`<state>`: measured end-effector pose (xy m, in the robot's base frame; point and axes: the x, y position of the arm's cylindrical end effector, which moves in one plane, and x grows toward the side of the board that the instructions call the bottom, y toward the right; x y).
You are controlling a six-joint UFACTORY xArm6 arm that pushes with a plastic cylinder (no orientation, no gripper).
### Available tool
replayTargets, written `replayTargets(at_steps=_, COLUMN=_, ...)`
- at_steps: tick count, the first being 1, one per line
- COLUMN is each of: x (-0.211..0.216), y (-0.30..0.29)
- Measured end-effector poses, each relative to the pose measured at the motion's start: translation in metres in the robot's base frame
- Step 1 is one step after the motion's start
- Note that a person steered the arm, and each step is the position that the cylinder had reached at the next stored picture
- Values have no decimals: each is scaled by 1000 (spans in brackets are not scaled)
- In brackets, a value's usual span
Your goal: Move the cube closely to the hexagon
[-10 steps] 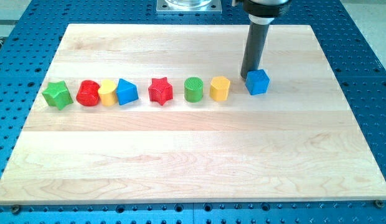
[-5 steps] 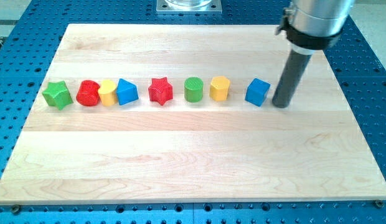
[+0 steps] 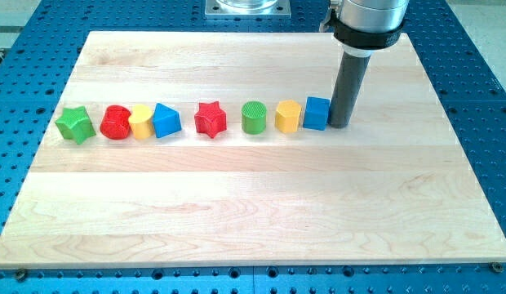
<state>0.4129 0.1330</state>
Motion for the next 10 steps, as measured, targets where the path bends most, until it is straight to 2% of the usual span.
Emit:
replayTargets(at_steps=2, x=-47, y=-4)
replayTargets(at_steps=9, x=-33, y=-34)
replayTargets(at_steps=10, x=-64, y=46)
